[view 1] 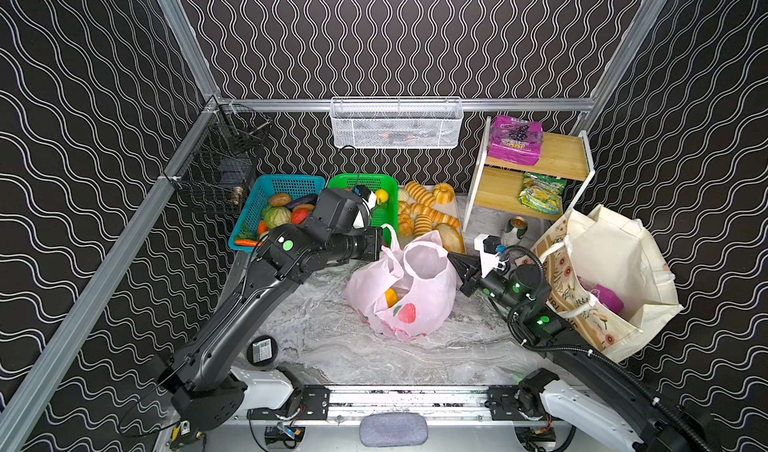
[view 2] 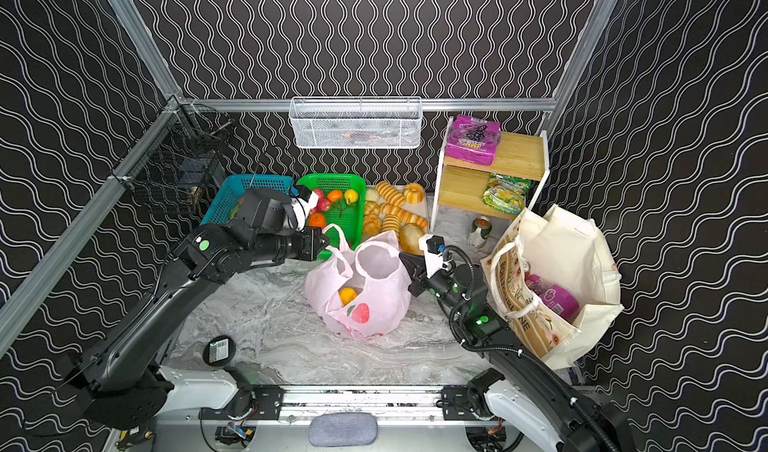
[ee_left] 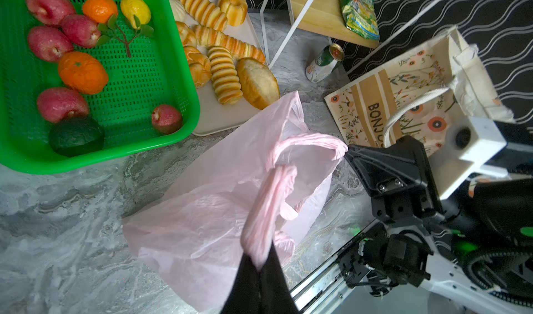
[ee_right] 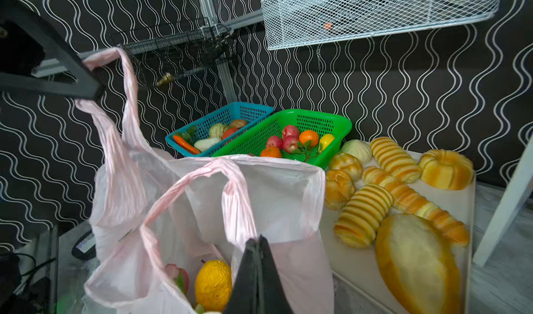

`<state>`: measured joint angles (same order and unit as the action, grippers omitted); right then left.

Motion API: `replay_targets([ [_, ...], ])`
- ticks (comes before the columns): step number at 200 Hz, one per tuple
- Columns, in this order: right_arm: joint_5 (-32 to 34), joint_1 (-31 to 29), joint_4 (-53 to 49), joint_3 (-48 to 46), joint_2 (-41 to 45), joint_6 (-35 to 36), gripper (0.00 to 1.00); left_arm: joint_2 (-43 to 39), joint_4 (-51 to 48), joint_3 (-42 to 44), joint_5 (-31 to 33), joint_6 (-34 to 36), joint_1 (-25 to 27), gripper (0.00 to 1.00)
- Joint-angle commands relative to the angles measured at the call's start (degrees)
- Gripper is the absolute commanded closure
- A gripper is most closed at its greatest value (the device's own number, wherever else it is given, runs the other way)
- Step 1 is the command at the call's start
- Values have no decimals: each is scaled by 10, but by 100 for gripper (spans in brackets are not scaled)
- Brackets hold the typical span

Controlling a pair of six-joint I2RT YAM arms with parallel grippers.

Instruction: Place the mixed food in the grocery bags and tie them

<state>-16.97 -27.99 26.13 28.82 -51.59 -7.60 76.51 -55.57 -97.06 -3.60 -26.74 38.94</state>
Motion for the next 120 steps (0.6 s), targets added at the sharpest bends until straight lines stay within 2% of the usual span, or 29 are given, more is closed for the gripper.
replay_targets([
  [1, -47, 12, 102, -6, -16, -60, 100, 13, -42, -37, 6, 96, -3, 85],
  [23, -53, 27, 140, -9, -34, -87, 100, 24, -74, -72, 22, 166, -3, 81],
  [35, -59, 27, 167, -11, -45, -100, 100, 31, -81, -87, 22, 187, -4, 84],
  [40, -61, 44, 177, -11, -51, -102, 100, 34, -81, -91, 16, 197, -4, 85],
  [49, -66, 48, 186, -8, -63, -102, 100, 37, -77, -94, 4, 206, -4, 100],
  [62, -55, 55, 163, 6, -82, -91, 100, 44, -68, -97, -8, 201, -4, 100],
  [72, -65, 56, 110, 31, -93, -51, 100, 49, -58, -96, -20, 190, -6, 100],
  [90, -97, 56, -24, 92, -97, 51, 75, 62, -55, -106, -31, 168, -14, 100],
  [105, -122, 54, -73, 117, -87, 95, 64, 70, -61, -123, -35, 162, -19, 100],
  [120, -190, 42, -156, 155, -83, 181, 54, 71, -62, -129, -32, 162, -22, 100],
])
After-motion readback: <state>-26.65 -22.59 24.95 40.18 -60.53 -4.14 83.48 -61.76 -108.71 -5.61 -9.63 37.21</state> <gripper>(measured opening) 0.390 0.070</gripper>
